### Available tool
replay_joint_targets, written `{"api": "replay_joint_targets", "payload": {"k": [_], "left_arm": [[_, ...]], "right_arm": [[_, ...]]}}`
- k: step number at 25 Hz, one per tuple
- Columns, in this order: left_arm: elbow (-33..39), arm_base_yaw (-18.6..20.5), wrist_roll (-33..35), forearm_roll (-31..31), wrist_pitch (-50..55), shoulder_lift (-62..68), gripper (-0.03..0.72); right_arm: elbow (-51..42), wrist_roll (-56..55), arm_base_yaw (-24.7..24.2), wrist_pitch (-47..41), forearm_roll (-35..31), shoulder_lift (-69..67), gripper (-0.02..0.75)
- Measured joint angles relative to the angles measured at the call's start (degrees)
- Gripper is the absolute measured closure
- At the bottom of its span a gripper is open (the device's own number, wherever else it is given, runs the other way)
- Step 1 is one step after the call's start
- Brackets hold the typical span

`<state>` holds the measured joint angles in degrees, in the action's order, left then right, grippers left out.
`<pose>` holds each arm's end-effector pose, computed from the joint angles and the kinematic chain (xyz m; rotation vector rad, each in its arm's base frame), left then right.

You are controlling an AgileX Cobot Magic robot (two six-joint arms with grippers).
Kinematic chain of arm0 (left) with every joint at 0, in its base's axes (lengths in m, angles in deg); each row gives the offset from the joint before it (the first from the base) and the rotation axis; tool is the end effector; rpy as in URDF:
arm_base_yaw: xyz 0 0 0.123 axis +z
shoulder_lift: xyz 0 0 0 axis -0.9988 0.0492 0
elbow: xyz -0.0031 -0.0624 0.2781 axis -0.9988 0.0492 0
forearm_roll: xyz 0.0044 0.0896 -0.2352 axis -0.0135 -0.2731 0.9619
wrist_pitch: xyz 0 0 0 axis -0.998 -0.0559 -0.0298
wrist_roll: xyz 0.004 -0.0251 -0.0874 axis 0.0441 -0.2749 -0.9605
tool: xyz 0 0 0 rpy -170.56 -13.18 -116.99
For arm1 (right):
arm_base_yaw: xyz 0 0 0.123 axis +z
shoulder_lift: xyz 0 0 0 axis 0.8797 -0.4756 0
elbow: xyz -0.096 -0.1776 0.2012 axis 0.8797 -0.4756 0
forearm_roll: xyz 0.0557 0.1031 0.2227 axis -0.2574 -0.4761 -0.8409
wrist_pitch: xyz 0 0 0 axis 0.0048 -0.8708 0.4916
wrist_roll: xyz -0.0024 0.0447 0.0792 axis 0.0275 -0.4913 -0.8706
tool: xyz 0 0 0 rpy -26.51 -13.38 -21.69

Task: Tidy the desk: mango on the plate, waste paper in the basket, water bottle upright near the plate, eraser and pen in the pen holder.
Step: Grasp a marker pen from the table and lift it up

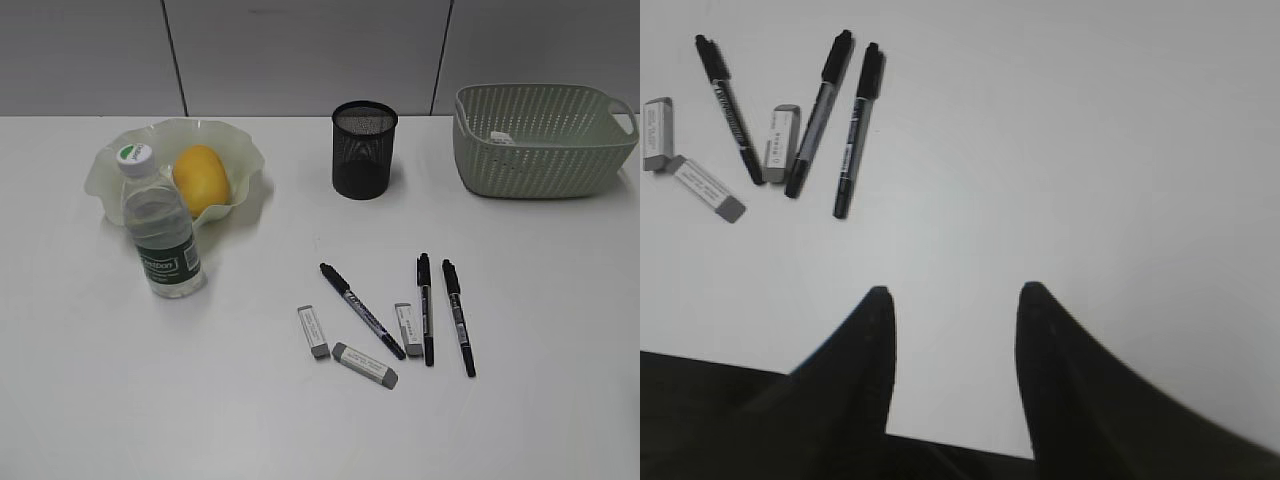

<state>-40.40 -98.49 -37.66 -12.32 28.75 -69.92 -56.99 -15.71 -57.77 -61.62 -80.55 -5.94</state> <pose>-0.0088 0.0104 0.2883 0.0362 1.9937 -0.1009 0.1278 0.0256 0.2727 -0.1426 2.4330 0.2675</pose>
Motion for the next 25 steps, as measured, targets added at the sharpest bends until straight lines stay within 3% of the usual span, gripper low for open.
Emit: {"api": "replay_joint_targets", "payload": {"k": [2, 5, 12, 17, 25], "left_arm": [[0.0, 0.4, 0.0, 0.0, 0.0, 0.0, 0.274], [0.0, 0.8, 0.0, 0.0, 0.0, 0.0, 0.274], [0.0, 1.1, 0.0, 0.0, 0.0, 0.0, 0.274], [0.0, 1.1, 0.0, 0.0, 0.0, 0.0, 0.274], [0.0, 1.1, 0.0, 0.0, 0.0, 0.0, 0.310]], "right_arm": [[2.1, 1.8, 0.9, 3.6, -3.7, -12.4, 0.403], [7.5, 1.1, 4.8, 8.1, -4.0, -28.0, 0.400], [27.1, -14.0, 16.9, 8.4, 5.9, -59.0, 0.399], [37.6, -17.4, 17.8, 2.8, 7.4, -71.7, 0.399], [40.3, -19.0, 17.8, 1.7, 10.0, -76.1, 0.442]]}}
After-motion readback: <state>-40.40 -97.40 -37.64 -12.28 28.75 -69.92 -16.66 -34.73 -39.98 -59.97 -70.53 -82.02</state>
